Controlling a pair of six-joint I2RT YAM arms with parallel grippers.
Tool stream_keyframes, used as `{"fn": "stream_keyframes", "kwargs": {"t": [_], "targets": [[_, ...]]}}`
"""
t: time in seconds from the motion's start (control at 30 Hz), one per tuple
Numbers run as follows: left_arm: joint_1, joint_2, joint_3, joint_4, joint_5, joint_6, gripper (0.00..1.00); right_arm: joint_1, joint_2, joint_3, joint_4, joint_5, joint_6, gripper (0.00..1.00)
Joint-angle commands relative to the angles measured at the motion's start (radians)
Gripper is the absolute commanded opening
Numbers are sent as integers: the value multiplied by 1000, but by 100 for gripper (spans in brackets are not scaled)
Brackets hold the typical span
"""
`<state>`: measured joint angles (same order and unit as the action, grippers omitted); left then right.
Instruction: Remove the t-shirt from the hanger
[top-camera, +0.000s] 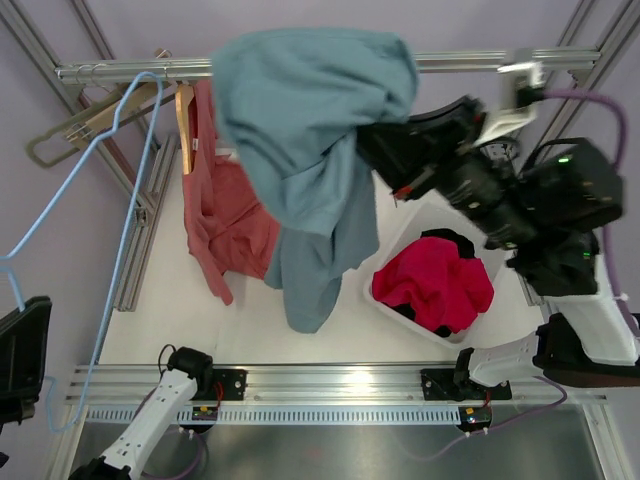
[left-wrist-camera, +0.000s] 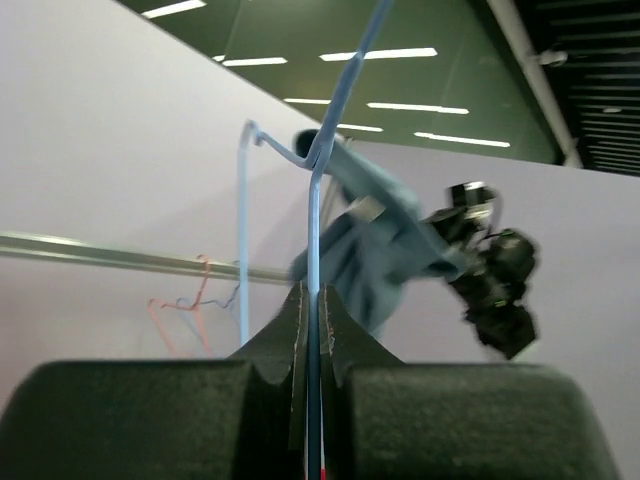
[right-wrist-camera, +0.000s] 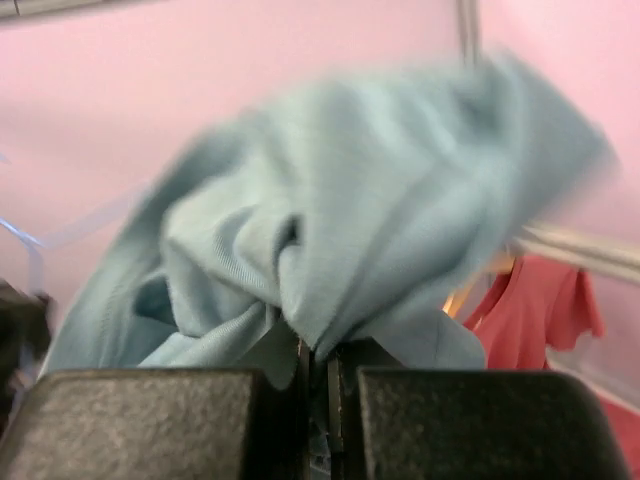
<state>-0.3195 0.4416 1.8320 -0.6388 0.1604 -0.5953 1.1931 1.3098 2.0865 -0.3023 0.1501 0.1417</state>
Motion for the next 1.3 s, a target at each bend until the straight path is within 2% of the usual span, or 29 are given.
{"fn": "stream_keyframes", "kwargs": {"t": [0.0, 0.07, 0.17, 0.23, 0.37, 0.43, 0.57, 0.67, 0.77, 0.93, 1.03, 1.1, 1.13, 1.17, 1.2, 1.23, 1.27], "targets": [[-4, 72, -54, -5, -75, 57, 0, 5, 8, 263, -171, 112, -24, 0], [-4, 81, -76, -4, -65, 54, 0, 3, 45, 405, -257, 150, -48, 0], [-4, 94, -114, 4, -48, 48, 0, 3, 86, 522, -310, 259, -120, 0], [-4, 92, -149, 17, -42, 43, 0, 3, 83, 521, -308, 354, -193, 0], [-4, 92, -188, 44, -22, 37, 0, -1, 16, 323, -165, 561, -345, 0], [-4, 92, -197, 47, -16, 37, 0, -18, -32, 249, -132, 597, -395, 0], [-4, 86, -249, 62, -10, 29, 0, -82, -145, -10, -45, 644, -410, 0], [-4, 83, -290, 73, 1, 20, 0, -151, -201, -112, -40, 663, -403, 0], [-4, 78, -319, 100, 16, 2, 0, -213, -216, -114, -41, 667, -404, 0], [-4, 74, -355, 110, 25, -9, 0, -230, -187, 3, -28, 718, -482, 0], [-4, 62, -394, 120, 27, -14, 0, -231, -262, -127, 90, 813, -514, 0], [-4, 52, -419, 131, 28, -18, 0, -230, -332, -340, 182, 871, -493, 0], [-4, 49, -445, 133, 30, -17, 0, -230, -404, -411, 195, 894, -440, 0], [-4, 48, -454, 134, 30, -18, 0, -231, -444, -566, 212, 917, -407, 0], [-4, 45, -468, 137, 34, -18, 0, -233, -483, -653, 218, 968, -375, 0], [-4, 45, -494, 146, 37, -20, 0, -234, -556, -821, 218, 994, -281, 0], [-4, 45, -508, 152, 39, -21, 0, -234, -590, -903, 195, 1026, -219, 0]]}}
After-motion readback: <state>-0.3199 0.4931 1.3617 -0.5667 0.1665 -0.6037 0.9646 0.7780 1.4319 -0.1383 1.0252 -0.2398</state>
